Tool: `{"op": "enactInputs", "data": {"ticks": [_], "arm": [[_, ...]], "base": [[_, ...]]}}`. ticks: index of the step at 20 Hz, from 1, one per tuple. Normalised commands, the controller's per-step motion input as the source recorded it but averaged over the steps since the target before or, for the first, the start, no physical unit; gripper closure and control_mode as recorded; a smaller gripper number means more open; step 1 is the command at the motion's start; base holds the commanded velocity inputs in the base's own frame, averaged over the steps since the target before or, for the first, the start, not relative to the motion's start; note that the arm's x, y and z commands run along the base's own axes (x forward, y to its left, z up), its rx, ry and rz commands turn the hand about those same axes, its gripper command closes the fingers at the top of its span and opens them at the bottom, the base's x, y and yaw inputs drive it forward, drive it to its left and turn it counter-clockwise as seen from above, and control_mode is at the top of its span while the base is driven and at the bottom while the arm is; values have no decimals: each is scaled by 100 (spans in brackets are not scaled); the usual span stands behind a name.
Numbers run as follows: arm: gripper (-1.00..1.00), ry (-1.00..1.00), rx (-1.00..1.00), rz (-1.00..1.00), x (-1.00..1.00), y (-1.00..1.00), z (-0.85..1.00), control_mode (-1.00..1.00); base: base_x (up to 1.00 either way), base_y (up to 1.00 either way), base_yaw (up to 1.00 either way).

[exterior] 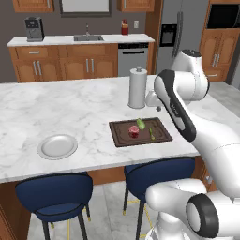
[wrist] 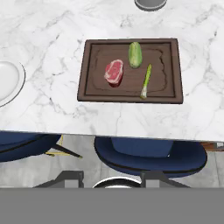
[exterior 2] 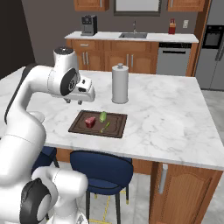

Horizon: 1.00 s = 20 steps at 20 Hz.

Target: Create a steak meal by picking up the steak and asparagus from the tray and placing them on the plate. Leave the cucumber on the tray.

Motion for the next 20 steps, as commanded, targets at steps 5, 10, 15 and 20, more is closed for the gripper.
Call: {"op": "enactInputs", "data": {"ticks": [5, 10, 15, 20], "arm": [[-100, 0, -1, 0, 1, 21, -18, -100], [-100, 0, -3, 0, 0, 40, -45, -100], [-100, 0, 0, 0, 1, 14, -47, -100], [-100, 4, 0, -5, 28, 0, -33, -100]], "base": [[0, 0, 0], [0, 0, 0], [0, 0, 0], [0, 0, 0]]}}
